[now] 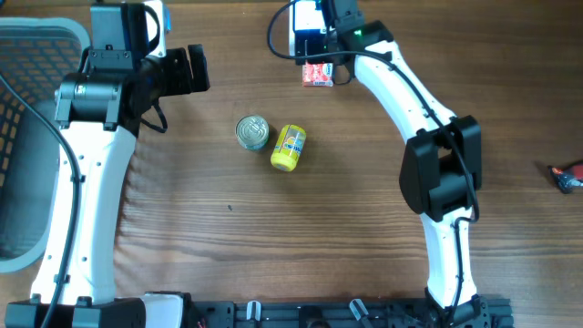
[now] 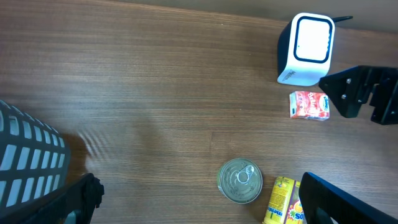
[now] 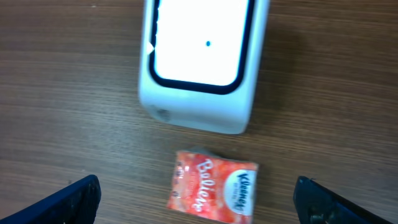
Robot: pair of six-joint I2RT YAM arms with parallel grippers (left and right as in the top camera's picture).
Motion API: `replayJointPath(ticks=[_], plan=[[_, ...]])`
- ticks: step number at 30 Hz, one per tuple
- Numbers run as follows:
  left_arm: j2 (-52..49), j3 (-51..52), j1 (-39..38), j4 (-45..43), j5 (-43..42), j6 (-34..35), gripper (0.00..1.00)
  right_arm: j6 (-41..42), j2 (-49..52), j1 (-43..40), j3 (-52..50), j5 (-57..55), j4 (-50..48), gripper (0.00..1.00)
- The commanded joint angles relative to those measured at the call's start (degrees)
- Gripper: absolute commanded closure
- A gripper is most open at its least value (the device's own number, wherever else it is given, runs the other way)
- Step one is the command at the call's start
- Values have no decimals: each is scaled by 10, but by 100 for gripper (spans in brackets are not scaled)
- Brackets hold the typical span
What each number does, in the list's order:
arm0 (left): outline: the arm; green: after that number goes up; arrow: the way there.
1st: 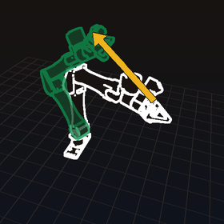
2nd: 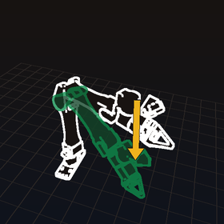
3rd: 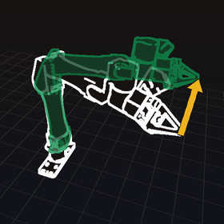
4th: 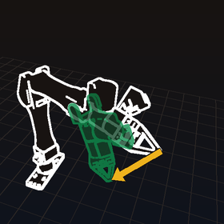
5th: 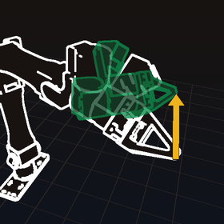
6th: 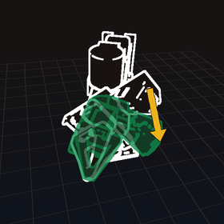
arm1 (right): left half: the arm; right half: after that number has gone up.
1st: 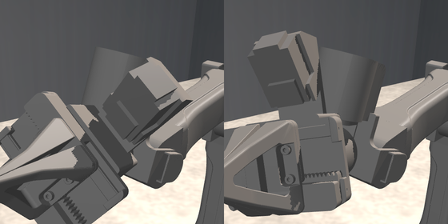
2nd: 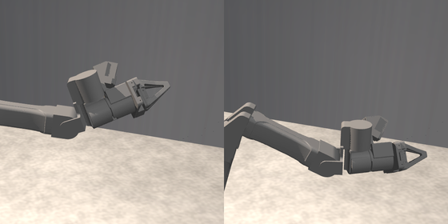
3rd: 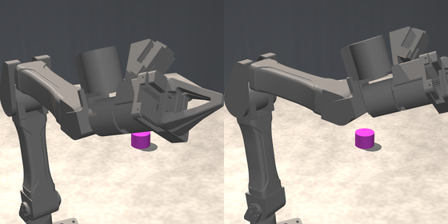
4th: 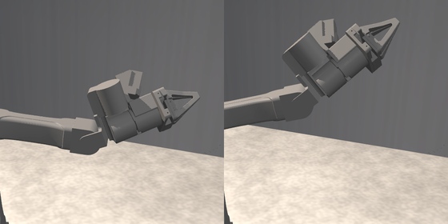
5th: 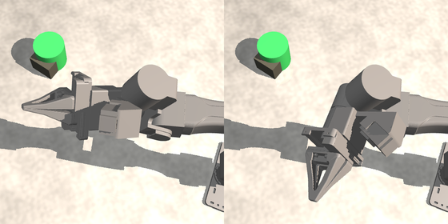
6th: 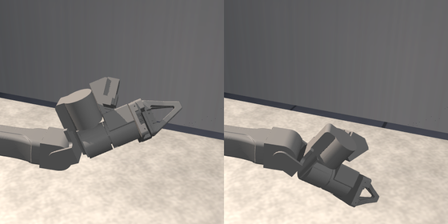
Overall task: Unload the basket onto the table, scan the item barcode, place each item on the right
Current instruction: 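Hold the tissue pack in front of the scanner window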
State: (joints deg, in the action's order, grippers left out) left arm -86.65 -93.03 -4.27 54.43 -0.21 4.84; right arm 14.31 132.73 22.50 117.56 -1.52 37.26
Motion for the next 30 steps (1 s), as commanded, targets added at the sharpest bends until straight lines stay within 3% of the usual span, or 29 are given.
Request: replayJointPath(ticks=[1,23,26,30], plan=[[4,2,2,-1,7,-1,0,7,32,14,6,6,-2,0],[4,2,3,9,8,-1,0,28,119,15,5,-92,-7,1],[4,2,3,9,8,-1,0,27,126,16,5,-85,-10,15],[4,2,3,9,10,-1,0,22,126,15,5,-75,-30,23]])
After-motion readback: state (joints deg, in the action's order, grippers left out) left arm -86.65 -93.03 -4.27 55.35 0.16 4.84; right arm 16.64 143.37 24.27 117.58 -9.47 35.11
